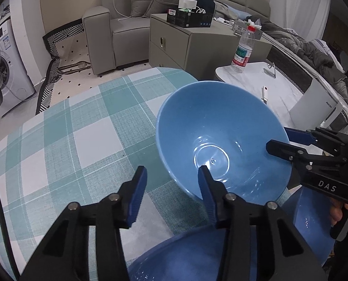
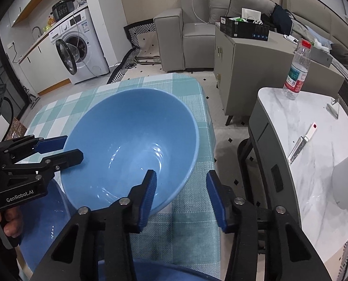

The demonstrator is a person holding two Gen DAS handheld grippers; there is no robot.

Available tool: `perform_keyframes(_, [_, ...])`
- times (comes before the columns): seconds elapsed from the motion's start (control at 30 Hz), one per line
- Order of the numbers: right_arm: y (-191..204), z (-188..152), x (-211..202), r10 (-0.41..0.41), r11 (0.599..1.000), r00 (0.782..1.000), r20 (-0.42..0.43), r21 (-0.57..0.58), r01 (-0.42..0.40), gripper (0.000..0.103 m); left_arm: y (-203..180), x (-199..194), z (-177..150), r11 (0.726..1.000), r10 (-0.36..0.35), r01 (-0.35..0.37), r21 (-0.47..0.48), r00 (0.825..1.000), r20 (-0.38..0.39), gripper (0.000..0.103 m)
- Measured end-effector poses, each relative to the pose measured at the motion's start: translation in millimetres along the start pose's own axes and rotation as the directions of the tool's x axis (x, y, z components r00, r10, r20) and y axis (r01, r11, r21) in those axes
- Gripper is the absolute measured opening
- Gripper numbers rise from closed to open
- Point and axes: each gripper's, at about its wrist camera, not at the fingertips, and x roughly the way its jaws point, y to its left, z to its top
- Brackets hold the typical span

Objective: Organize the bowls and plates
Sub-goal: 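Close the left gripper on the blue bowl rim while the right gripper closes on it too, then lift the blue bowl with both grippers and carry it over another blue bowl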

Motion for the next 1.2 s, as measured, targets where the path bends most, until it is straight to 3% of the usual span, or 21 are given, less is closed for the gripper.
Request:
perform_keyframes(0.27, [1.4,-0.6,0.4,-0.004,1.000,1.000,0.012,-0.019,0.004,0.030,-8.1,0.7,2.0,0.999,-0.012,0.012,0.032,1.000,0.001,0.025])
perform_keyframes(0.43, [3.7,0.2,0.9,-0.009,1.000,1.000,0.015,-0.027,0.009,0.025,-9.7,0.5,2.0,0.999,0.000,0.000,0.040,1.000,0.004,0.024])
perform_keyframes(1.2, [6.6,-3.1,-31.2,-0.034,0.999,0.995,0.091,-0.023,0.036,0.024,-20.2,-18.8,4.0,0.999,0.005,-0.008,0.042,0.998,0.061,0.023])
